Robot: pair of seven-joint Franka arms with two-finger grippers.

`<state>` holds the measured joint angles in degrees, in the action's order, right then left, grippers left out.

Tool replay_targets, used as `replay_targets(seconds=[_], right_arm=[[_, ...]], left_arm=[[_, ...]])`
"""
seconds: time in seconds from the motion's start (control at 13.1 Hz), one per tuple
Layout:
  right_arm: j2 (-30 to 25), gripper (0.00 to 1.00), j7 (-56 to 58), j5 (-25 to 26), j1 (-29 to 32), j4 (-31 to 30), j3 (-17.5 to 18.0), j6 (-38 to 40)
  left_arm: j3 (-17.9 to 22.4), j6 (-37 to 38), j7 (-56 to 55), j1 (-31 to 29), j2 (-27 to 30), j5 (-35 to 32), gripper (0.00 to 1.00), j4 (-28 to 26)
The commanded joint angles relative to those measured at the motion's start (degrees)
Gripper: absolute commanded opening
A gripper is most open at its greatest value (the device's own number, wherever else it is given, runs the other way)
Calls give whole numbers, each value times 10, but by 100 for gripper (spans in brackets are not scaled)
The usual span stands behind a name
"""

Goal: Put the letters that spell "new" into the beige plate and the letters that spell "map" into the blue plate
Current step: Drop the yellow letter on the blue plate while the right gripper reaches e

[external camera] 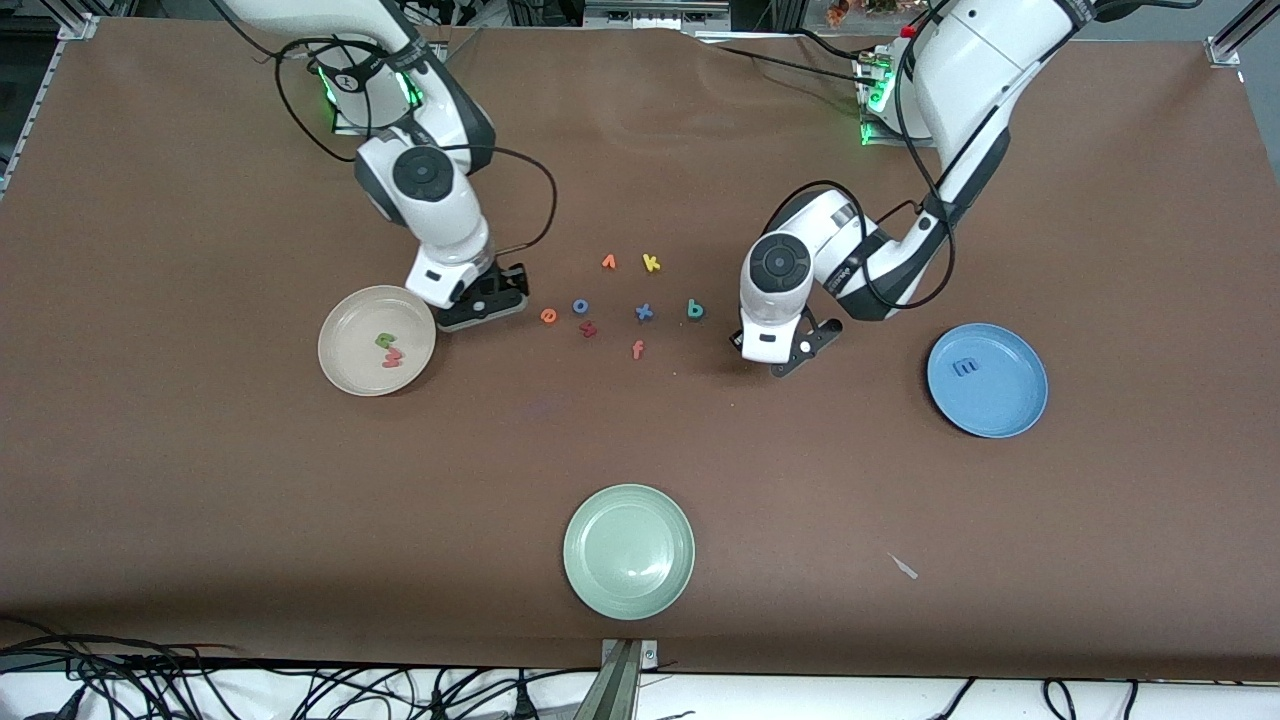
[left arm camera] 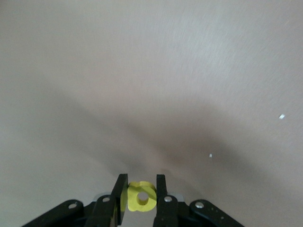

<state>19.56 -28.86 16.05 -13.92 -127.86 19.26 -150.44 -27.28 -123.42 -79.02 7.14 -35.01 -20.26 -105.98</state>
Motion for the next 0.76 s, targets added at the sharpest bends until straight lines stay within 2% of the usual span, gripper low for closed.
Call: replay_targets(seconds=[0.0, 0.38, 0.69], right_arm=[[43, 74, -30, -5, -8, 28, 10, -24], [79, 73, -33, 0, -29, 26, 10, -79], [93, 65, -33, 0, -41, 26, 9, -91]], left_arm=[[-1, 70, 118, -33, -2, -13, 13, 43], [-6, 107, 328, -130, 19, -12, 13, 56], [-6, 122, 506, -215, 27, -12, 14, 53]])
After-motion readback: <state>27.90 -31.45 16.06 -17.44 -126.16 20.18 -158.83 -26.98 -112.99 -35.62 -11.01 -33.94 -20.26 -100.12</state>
